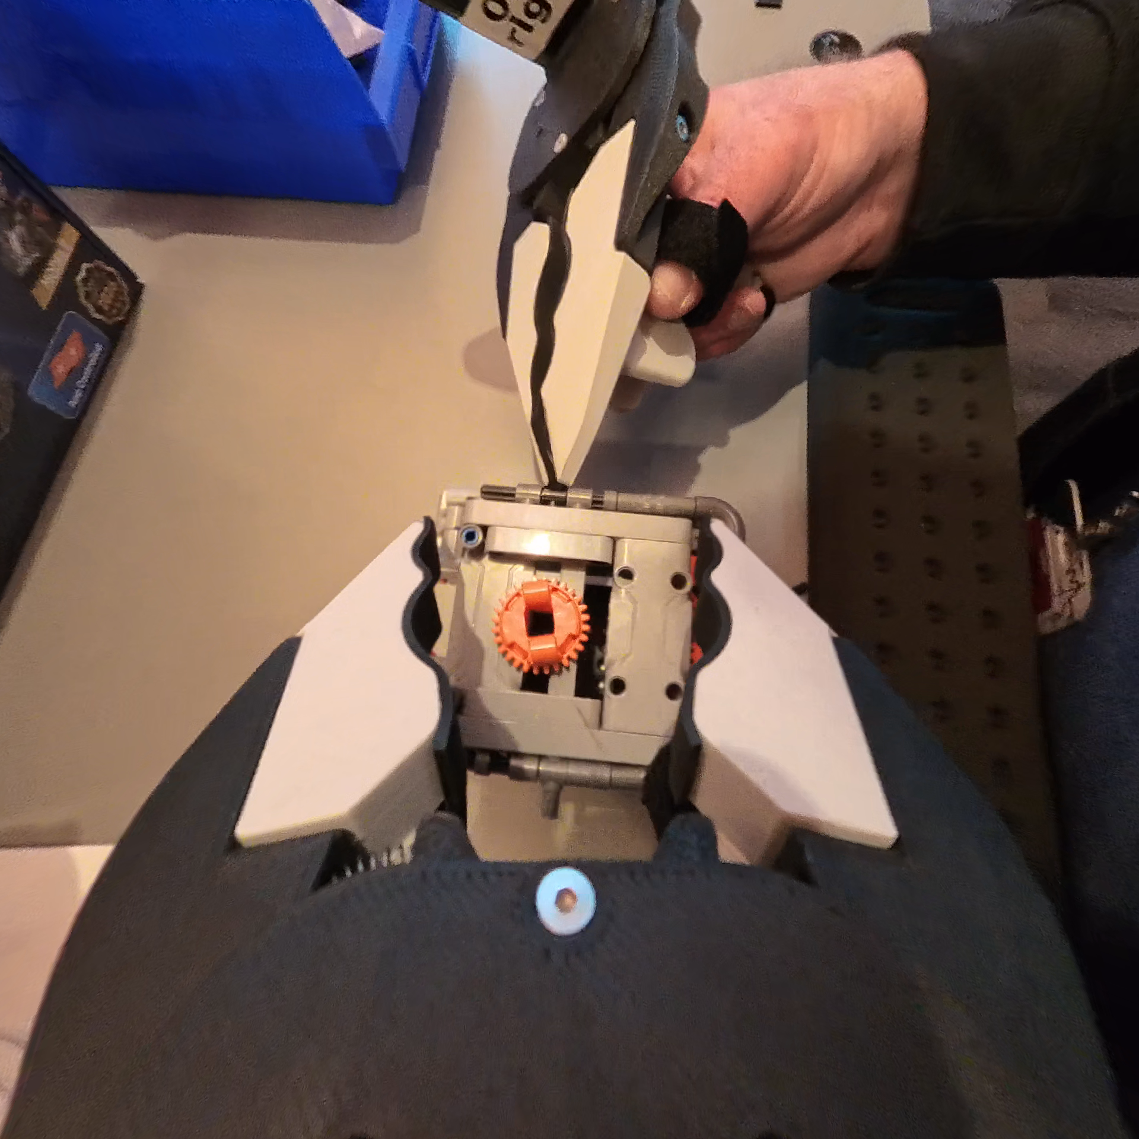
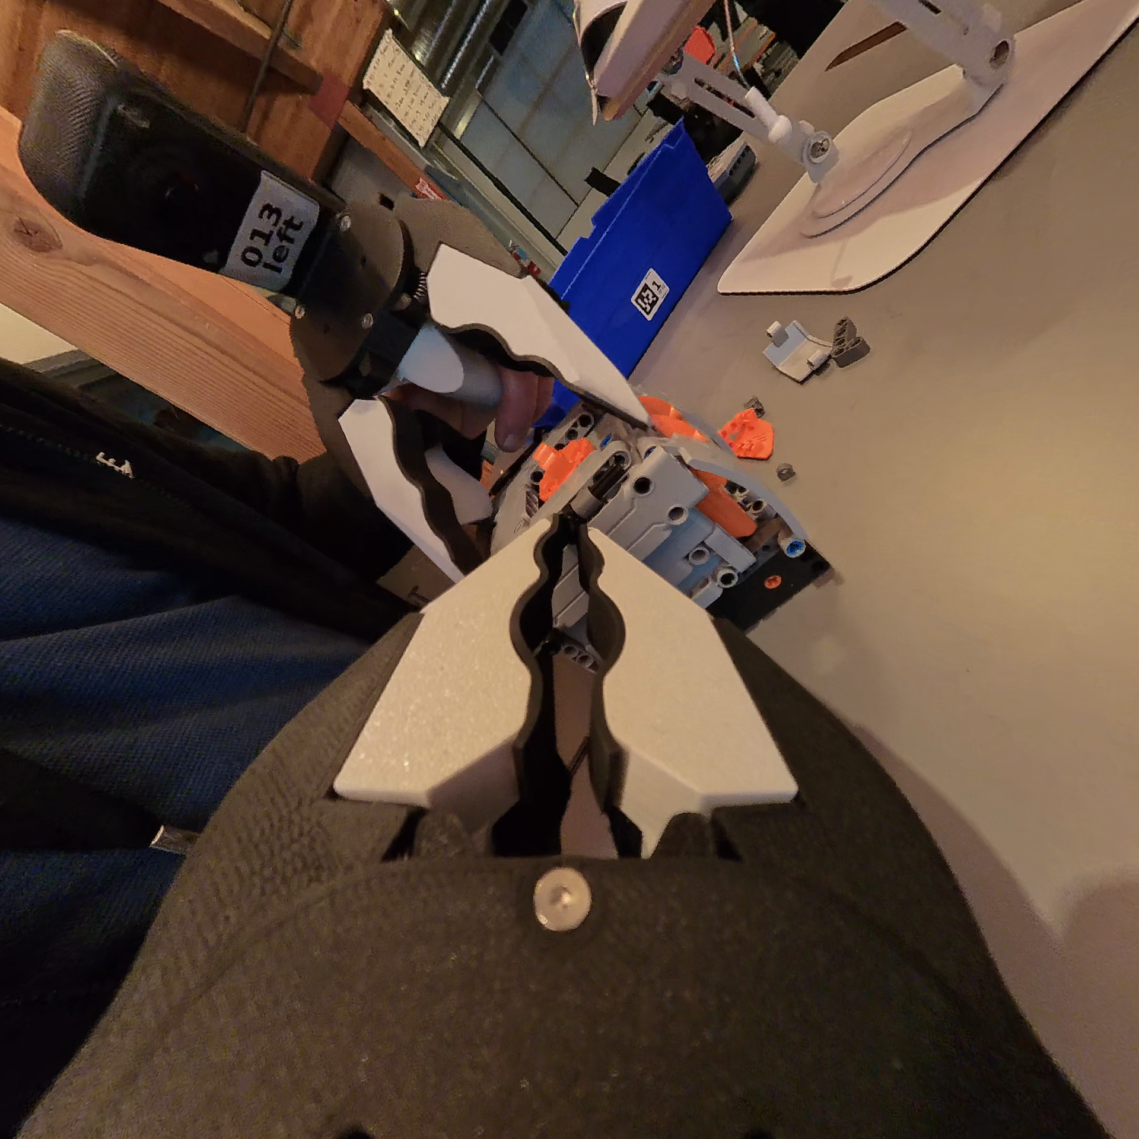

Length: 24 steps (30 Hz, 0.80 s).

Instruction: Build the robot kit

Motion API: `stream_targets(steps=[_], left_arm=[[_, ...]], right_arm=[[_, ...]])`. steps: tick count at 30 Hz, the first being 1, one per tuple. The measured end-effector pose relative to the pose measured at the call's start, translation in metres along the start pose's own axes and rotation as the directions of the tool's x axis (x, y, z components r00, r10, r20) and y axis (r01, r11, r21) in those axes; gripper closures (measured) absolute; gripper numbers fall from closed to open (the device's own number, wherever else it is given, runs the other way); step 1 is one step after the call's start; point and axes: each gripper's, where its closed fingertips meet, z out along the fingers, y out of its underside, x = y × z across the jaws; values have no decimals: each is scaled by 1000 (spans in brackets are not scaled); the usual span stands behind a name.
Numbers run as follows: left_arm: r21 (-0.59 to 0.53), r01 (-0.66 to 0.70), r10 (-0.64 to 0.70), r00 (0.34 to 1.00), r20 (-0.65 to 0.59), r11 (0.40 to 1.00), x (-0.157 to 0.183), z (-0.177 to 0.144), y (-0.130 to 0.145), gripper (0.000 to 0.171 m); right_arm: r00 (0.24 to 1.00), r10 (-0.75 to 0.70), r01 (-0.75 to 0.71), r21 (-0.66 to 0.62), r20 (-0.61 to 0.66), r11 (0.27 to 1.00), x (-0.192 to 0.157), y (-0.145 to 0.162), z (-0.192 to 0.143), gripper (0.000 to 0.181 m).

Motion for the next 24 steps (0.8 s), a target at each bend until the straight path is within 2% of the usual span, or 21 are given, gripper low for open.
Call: stream_targets(steps=[4, 14, 24], left_arm=[[-5, -17, 17, 998, -55, 1000, 1, 3, 1, 93], [59, -20, 23, 999, -45, 998, 3, -2, 1, 96], [37, -65, 66, 997, -36, 997, 7, 2, -3, 99]], right_arm=[[1000, 4, -4, 4, 10, 1000, 0, 0, 0, 180], [999, -40, 40, 16, 0, 999, -2, 0, 2, 181], [994, -100, 100, 4, -39, 995, -3, 4, -8, 180]])
